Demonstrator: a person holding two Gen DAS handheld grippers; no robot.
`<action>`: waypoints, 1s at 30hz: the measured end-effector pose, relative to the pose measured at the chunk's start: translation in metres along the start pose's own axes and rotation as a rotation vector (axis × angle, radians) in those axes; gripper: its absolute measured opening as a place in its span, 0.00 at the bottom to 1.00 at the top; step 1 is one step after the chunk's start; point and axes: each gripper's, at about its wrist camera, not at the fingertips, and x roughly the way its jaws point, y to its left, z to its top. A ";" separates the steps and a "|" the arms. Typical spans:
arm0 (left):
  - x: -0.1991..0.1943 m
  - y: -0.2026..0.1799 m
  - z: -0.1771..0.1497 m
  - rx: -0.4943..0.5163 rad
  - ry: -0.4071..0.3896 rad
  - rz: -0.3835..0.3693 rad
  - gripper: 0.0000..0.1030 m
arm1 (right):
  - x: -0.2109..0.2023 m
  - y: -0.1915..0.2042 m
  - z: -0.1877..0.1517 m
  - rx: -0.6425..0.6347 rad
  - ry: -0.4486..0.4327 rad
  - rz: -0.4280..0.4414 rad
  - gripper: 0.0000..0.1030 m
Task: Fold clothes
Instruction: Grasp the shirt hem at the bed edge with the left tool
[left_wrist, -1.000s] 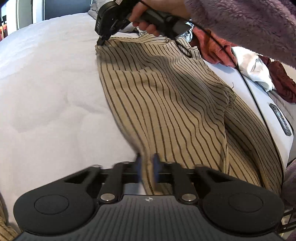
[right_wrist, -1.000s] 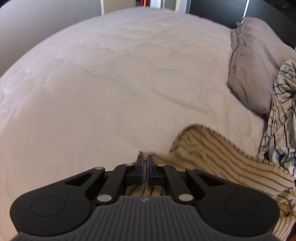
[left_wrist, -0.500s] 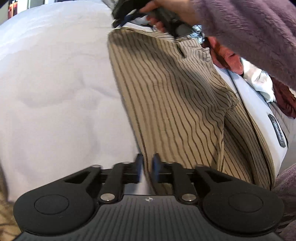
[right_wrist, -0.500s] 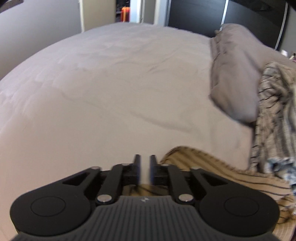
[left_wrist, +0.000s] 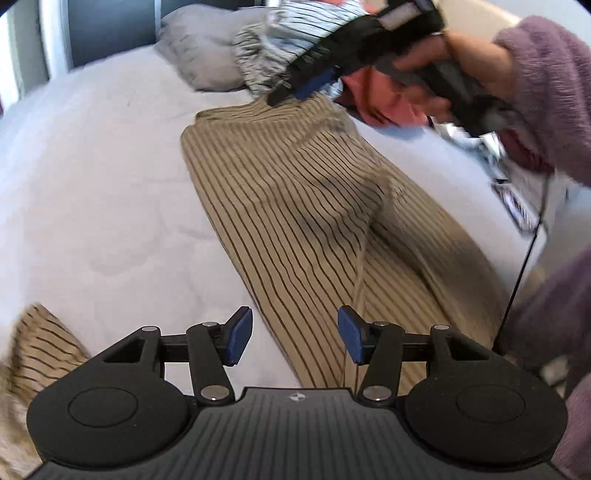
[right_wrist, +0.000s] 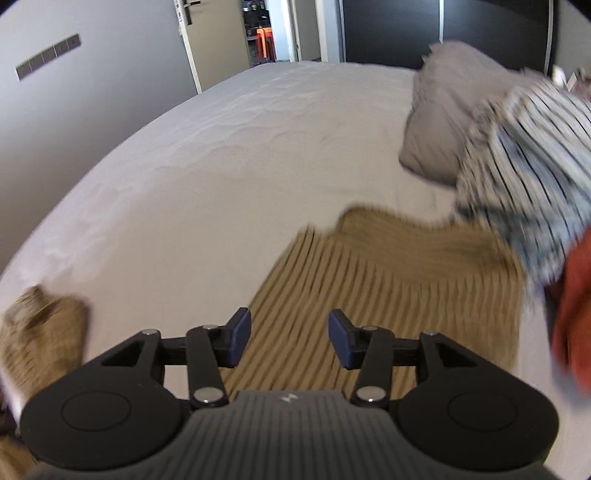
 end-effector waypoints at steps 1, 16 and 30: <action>-0.002 -0.011 -0.004 0.030 0.005 0.020 0.48 | -0.014 0.000 -0.016 0.014 0.001 0.007 0.49; 0.046 -0.112 -0.106 0.128 -0.082 0.344 0.47 | -0.138 0.011 -0.282 0.207 0.057 0.047 0.63; 0.033 -0.130 -0.122 0.062 -0.074 0.276 0.02 | -0.137 0.025 -0.320 0.261 0.085 0.105 0.63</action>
